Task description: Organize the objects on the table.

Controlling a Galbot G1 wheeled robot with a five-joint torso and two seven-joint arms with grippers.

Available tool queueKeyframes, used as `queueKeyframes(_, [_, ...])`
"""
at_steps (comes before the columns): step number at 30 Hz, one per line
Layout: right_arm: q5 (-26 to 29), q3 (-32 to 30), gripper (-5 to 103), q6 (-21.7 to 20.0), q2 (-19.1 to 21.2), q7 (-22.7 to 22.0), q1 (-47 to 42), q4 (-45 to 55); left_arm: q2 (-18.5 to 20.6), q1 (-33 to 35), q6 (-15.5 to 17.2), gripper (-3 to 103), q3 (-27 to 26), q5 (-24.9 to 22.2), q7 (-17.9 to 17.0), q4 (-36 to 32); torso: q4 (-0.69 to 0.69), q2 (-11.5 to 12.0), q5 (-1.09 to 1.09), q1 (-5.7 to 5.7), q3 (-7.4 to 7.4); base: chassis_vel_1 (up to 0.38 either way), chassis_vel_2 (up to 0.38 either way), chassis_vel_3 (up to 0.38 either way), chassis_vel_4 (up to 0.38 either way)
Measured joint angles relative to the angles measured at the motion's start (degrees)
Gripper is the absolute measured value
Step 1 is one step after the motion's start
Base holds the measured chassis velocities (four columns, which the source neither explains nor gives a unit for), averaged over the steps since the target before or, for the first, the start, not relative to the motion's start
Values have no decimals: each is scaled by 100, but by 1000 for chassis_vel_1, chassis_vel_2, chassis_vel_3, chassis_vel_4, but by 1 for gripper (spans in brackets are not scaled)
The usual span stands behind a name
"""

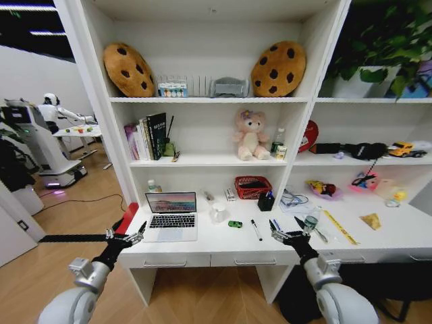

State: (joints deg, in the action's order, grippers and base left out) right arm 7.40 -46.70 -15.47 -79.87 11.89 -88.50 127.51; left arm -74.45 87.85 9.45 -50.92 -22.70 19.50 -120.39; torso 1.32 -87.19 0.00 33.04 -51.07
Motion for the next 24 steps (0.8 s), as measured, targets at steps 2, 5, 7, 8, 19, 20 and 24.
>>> queueKeyframes(2, [4,-1,100,11,0,13,3,-8,0,-2,0,100,1,1,1,0,0,0,0,1,0,0,0,0,0])
queueKeyframes(5, [6,-1,100,13,0,19,4,-10,0,-4,0,100,2,2,2,0,1,0,0,1,0,0,0,0,0])
queueKeyframes(7, [9,-1,100,14,0,25,8,-13,2,-6,0,100,2,2,4,4,0,0,0,1,0,-46,38,54,-49])
queueKeyframes(8, [9,-1,100,14,0,25,8,-13,2,-6,0,100,2,2,4,4,0,0,0,1,0,-54,47,54,-43])
queueKeyframes(19, [14,-5,100,18,1,25,1,-17,-27,-8,0,100,7,16,11,8,1,1,0,1,0,-42,41,42,-39])
queueKeyframes(20, [14,-5,100,18,1,25,1,-17,-27,-8,0,100,7,16,11,8,1,1,0,1,0,-24,52,34,-57])
queueKeyframes(24, [18,-4,100,15,5,28,4,-17,-36,-7,0,100,6,19,12,8,0,1,0,1,0,-41,51,38,-57])
